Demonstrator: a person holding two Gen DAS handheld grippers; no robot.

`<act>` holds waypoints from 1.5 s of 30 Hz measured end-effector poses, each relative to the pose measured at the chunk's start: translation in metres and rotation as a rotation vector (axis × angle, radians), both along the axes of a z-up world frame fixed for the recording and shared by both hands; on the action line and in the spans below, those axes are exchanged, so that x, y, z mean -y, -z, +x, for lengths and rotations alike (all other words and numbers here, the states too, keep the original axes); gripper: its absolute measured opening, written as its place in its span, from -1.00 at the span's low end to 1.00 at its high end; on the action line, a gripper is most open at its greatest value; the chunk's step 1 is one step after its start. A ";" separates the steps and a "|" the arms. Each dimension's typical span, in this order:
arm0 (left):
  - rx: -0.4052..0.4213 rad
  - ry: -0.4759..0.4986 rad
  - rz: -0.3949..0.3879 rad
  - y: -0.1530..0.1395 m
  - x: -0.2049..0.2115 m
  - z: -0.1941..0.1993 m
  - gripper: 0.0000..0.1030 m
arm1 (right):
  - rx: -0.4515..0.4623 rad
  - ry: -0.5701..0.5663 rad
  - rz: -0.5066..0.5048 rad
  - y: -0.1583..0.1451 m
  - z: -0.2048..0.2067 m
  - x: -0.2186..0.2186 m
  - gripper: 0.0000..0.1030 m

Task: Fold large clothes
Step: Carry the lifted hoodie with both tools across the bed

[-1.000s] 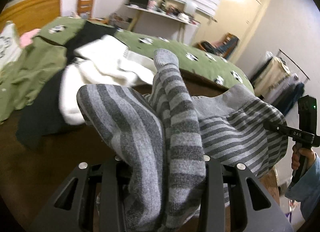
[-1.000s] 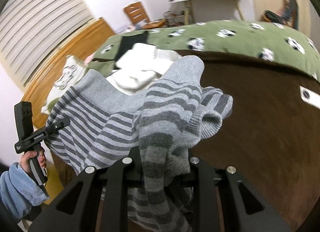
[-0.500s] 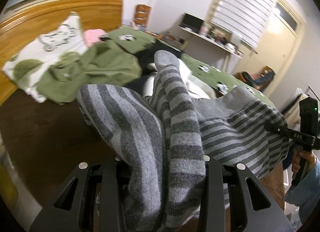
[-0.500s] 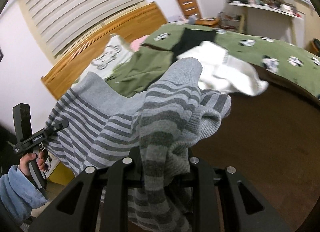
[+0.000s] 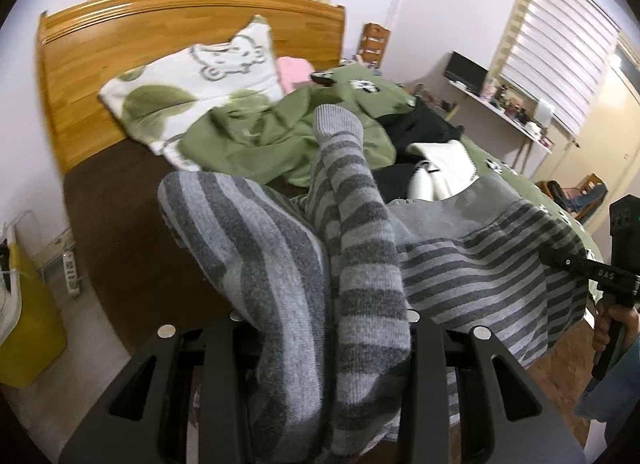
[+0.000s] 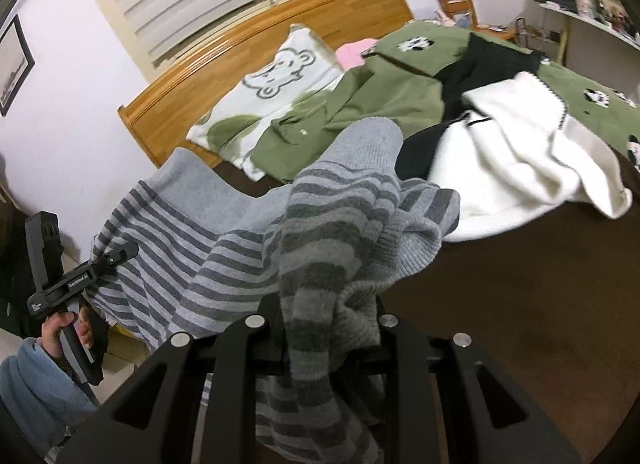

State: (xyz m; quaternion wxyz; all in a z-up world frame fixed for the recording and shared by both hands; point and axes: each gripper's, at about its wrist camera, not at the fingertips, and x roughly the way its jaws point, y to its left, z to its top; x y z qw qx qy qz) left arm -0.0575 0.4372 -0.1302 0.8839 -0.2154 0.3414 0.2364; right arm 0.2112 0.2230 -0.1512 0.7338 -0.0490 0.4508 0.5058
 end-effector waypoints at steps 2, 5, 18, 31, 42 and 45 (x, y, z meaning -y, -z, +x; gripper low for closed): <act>-0.007 -0.019 0.007 0.006 -0.007 -0.005 -0.29 | 0.000 -0.014 -0.009 0.006 -0.002 -0.011 -0.59; -0.008 -0.039 0.008 0.013 -0.017 -0.014 -0.29 | 0.001 -0.022 -0.012 0.013 -0.005 -0.026 -0.59; -0.032 -0.056 0.036 0.097 -0.048 -0.016 -0.29 | 0.032 -0.033 -0.058 0.113 -0.003 -0.062 -0.59; -0.092 -0.083 0.036 0.209 -0.061 -0.042 -0.25 | 0.005 -0.029 -0.105 0.235 0.000 -0.043 -0.58; -0.157 -0.128 0.077 0.226 -0.069 -0.048 0.50 | 0.045 0.033 -0.231 0.236 0.009 -0.046 0.30; -0.197 -0.147 0.117 0.219 -0.070 -0.051 0.80 | 0.156 0.064 -0.313 0.229 0.005 -0.043 0.73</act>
